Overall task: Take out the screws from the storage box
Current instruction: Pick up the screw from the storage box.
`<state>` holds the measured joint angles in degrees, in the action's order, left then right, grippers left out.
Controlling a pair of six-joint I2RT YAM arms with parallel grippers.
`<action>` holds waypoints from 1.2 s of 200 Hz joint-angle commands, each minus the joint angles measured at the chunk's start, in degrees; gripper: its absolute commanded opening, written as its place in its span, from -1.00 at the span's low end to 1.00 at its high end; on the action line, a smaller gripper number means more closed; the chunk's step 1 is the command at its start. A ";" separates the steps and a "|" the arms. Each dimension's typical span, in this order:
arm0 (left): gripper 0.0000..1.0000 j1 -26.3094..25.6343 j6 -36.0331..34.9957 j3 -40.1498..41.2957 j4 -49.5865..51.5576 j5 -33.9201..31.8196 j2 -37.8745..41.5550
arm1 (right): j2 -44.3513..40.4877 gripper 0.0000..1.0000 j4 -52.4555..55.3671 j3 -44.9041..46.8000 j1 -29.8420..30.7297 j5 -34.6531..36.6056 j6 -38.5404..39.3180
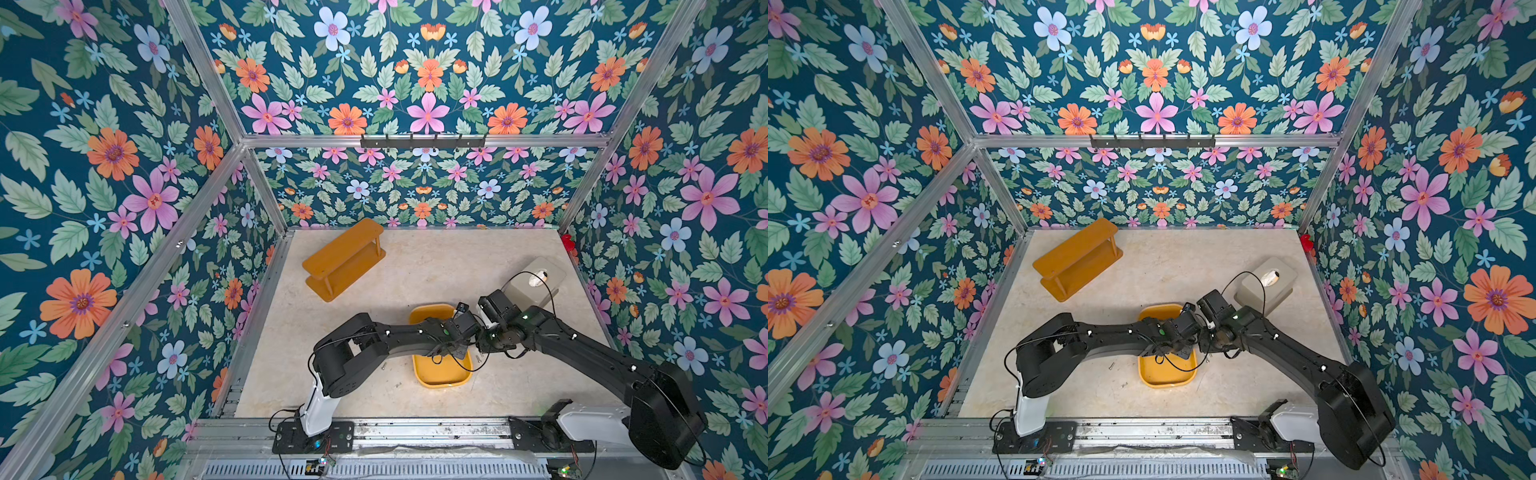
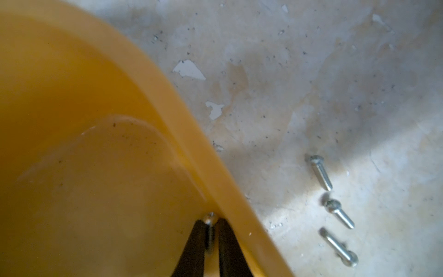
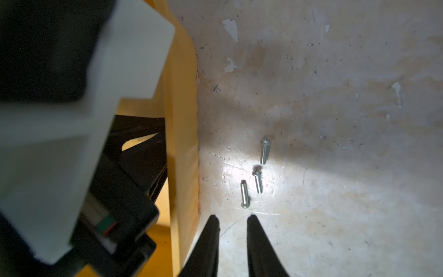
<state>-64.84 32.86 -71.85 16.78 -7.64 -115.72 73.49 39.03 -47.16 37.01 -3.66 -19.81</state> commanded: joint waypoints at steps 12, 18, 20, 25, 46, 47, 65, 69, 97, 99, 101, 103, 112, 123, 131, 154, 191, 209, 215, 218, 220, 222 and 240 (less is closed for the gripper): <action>-1.00 0.14 -1.04 2.07 12.93 5.64 -3.50 | -0.41 -0.48 -0.80 -0.14 0.09 0.32 -0.32; -1.00 0.11 -1.12 2.07 12.94 5.61 -3.30 | -0.45 -0.48 -0.79 -0.18 0.12 0.37 -0.37; -1.00 0.10 -1.13 2.07 12.93 5.61 -3.18 | -0.45 -0.48 -0.79 -0.25 0.06 0.40 -0.37; -1.00 0.14 -1.18 2.14 12.87 5.62 -2.77 | -0.57 -0.48 -0.72 -0.27 0.05 0.41 -0.32; -1.00 0.35 -1.22 2.18 12.22 5.10 0.40 | -0.80 -0.48 -0.46 -0.62 0.10 0.50 -0.22; -1.00 0.34 -1.22 2.17 12.22 5.09 0.58 | -0.85 -0.48 -0.45 -0.59 0.09 0.50 -0.27; -1.00 0.74 -1.14 1.81 12.05 3.86 3.92 | -1.08 -0.48 -0.32 -0.90 0.10 0.71 -0.19; -1.00 0.78 -1.13 1.60 12.06 3.57 4.70 | -1.14 -0.48 -0.38 -0.92 0.08 0.70 -0.21; -1.00 1.42 -1.05 0.63 11.98 1.12 10.13 | -1.42 -0.48 -0.43 -1.22 0.08 0.73 -0.16; -1.00 1.46 -1.05 0.59 11.97 1.00 10.51 | -1.40 -0.48 -0.48 -1.26 0.08 0.69 -0.17; -1.00 1.53 -1.05 0.51 11.97 0.79 10.87 | -1.42 -0.49 -0.45 -1.22 0.12 0.68 -0.21; -1.00 1.66 -1.05 0.45 11.92 0.72 11.24 | -1.42 -0.48 -0.44 -1.24 0.11 0.72 -0.11; -1.00 1.88 -1.13 0.32 11.79 -0.07 12.87 | -1.50 -0.49 -0.39 -1.43 0.12 0.52 -0.12; -1.00 2.28 -1.13 0.37 11.70 -0.66 14.90 | -1.59 -0.48 -0.44 -1.52 0.08 0.58 -0.04; -1.00 2.65 -1.12 0.57 11.78 -0.74 16.40 | -1.65 -0.48 -0.52 -1.55 0.08 0.72 0.11; -1.00 4.65 -1.48 1.64 14.84 -1.51 20.87 | -1.81 -0.49 -0.38 -2.03 0.10 0.53 0.19; -1.00 12.67 -1.22 11.07 16.77 -3.13 34.53 | -2.51 -0.49 -1.65 -1.49 -0.02 0.54 0.15; -1.00 16.78 -1.43 15.80 16.84 -3.04 39.64 | -2.31 -0.49 -2.78 -1.10 -0.41 0.06 0.06; -1.00 17.74 -1.63 17.54 15.72 -2.73 40.48 | -2.12 -0.49 -3.17 -0.97 -0.53 -0.02 0.11; -1.00 18.17 -1.66 18.33 15.30 -2.34 40.65 | -2.05 -0.49 -3.43 -0.88 -0.54 -0.07 0.15; -1.00 18.50 -1.66 18.79 14.95 -2.04 40.66 | -2.00 -0.49 -3.56 -0.89 -0.61 -0.11 0.13; -1.00 18.76 -1.66 19.15 14.71 -1.70 40.64 | -1.92 -0.49 -3.66 -0.89 -0.71 -0.12 0.21; -1.00 19.09 -1.11 21.54 13.92 0.29 38.91 | -1.27 -0.49 -3.61 -1.47 -1.38 0.23 0.90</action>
<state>-46.46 31.53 -52.90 31.70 -9.58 -75.64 71.64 36.69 -48.16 36.18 -3.44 -19.79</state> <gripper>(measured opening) 0.093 0.256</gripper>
